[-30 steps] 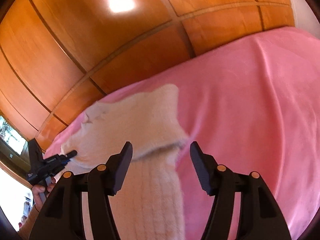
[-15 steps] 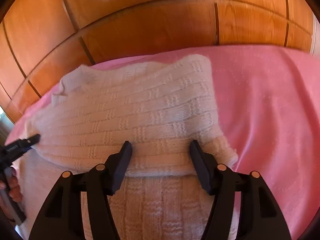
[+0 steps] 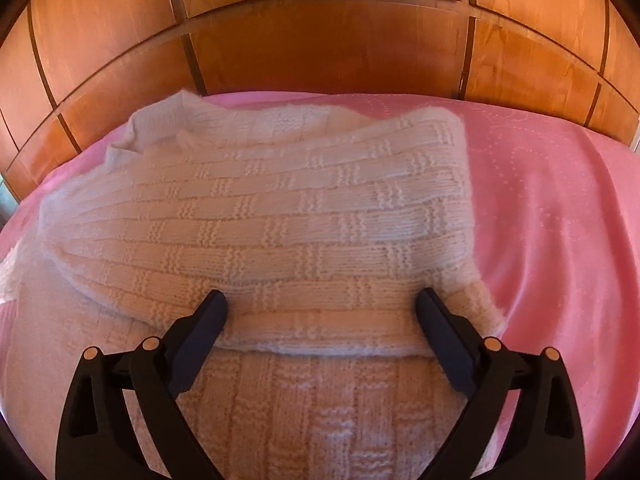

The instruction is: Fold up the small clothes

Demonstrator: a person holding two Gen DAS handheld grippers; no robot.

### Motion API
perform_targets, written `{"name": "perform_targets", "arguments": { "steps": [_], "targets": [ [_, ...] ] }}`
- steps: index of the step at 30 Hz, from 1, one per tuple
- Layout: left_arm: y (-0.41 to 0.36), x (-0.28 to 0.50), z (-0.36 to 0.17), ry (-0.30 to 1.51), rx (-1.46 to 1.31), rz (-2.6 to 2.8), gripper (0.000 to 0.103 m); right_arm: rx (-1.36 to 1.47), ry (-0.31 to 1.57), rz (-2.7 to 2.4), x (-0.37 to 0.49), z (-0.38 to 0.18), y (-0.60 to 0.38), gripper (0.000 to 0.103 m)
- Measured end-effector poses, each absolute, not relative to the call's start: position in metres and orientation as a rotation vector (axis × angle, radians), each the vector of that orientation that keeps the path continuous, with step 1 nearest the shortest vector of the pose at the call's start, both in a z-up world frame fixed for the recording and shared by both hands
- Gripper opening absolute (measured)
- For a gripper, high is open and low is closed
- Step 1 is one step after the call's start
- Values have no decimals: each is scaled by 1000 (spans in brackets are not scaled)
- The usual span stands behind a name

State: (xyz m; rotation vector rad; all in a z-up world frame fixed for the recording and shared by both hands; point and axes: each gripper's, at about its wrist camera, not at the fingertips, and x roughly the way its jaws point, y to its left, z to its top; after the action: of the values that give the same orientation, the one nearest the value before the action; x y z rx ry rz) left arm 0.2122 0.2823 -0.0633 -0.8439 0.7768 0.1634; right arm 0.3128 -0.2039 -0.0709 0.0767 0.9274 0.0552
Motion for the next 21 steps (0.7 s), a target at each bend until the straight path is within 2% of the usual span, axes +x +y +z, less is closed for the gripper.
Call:
{"name": "perform_targets", "arguments": {
  "steps": [6, 10, 15, 17, 18, 19, 21],
  "targets": [
    [394, 164, -79, 650, -1087, 433, 58, 47, 920, 37, 311, -71, -198, 95],
    [438, 166, -89, 596, -1203, 483, 58, 33, 917, 25, 310, -71, -197, 96],
    [467, 187, -88, 581, -1215, 520, 57, 22, 918, 13, 309, -71, -193, 97],
    [472, 196, -86, 599, -1156, 559, 26, 17, 918, 8, 308, -70, -192, 97],
    [471, 202, -87, 621, -1136, 563, 21, 14, 919, 7, 308, -71, -191, 97],
    [471, 207, -86, 639, -1121, 554, 9, 11, 919, 5, 308, -71, -191, 97],
    [461, 215, -75, 636, -1070, 498, 8, 9, 919, 3, 308, -71, -190, 97]
  ]
}}
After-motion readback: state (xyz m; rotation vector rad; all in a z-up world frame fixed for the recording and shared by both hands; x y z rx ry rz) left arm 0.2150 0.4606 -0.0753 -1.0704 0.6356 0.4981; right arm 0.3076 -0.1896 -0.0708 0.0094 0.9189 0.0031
